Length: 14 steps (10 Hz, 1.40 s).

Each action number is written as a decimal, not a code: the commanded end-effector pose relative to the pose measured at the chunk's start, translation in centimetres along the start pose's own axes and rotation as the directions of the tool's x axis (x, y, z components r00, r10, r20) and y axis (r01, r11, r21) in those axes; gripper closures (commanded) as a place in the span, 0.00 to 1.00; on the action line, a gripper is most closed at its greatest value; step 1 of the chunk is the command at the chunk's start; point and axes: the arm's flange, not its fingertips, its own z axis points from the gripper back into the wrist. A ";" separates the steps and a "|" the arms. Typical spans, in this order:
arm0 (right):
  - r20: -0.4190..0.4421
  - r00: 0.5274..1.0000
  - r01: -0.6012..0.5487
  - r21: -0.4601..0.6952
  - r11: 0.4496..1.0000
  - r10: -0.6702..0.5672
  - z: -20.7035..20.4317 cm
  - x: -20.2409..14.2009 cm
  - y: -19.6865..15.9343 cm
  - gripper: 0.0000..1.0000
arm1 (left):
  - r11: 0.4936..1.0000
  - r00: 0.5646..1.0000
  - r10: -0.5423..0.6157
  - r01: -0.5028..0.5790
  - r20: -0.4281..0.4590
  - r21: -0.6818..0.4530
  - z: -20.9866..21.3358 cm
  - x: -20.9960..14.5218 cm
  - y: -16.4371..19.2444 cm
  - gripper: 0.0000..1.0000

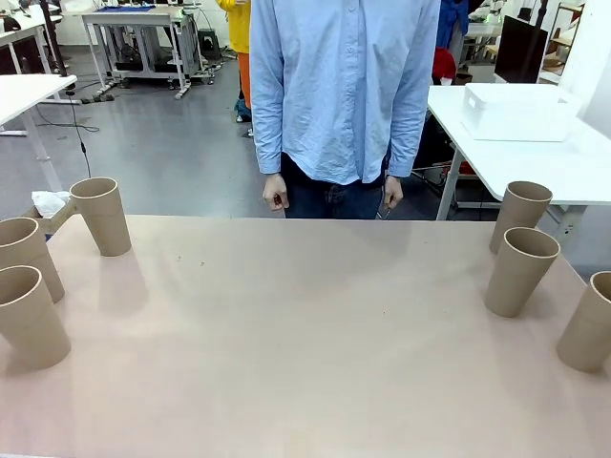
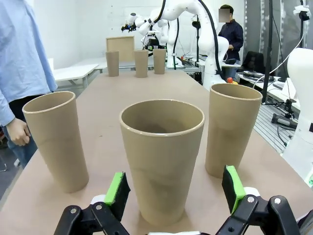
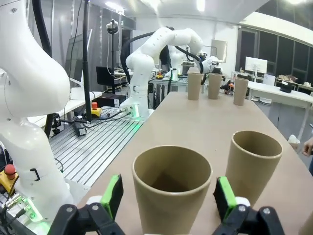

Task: Stack the cups and store them in the basket.
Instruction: Pick up two Reusable plastic cups , one in each hand.

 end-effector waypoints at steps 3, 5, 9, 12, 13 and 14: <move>-0.033 0.999 -0.022 0.085 0.996 0.025 -1.0 -1.7 1.9 0.00 | 0.999 0.999 -0.033 0.032 0.039 0.019 0.4 -0.3 -0.6 0.00; -0.047 0.999 -0.016 0.086 0.996 0.020 -1.4 -2.2 1.5 0.00 | 0.999 0.997 -0.029 0.027 0.067 0.038 0.2 -0.7 -0.5 0.00; -0.041 0.999 -0.016 -0.018 1.000 0.015 -1.6 -3.6 0.0 0.00 | 0.998 0.995 -0.026 0.021 0.098 0.055 -0.2 -1.7 0.1 0.00; -0.032 0.999 0.016 -0.022 1.000 -0.016 -2.1 -4.4 -0.6 0.00 | 0.999 0.994 -0.015 0.009 0.111 0.053 -0.7 -2.1 0.5 0.00; -0.030 0.999 0.026 -0.027 0.999 -0.027 -2.3 -4.5 -0.9 0.00 | 0.998 0.993 -0.012 0.005 0.118 0.060 -0.8 -2.2 0.7 0.00; -0.023 0.999 0.033 -0.039 0.999 -0.034 -2.4 -4.7 -1.1 0.00 | 0.998 0.992 -0.009 0.002 0.123 0.060 -1.0 -2.4 0.8 0.00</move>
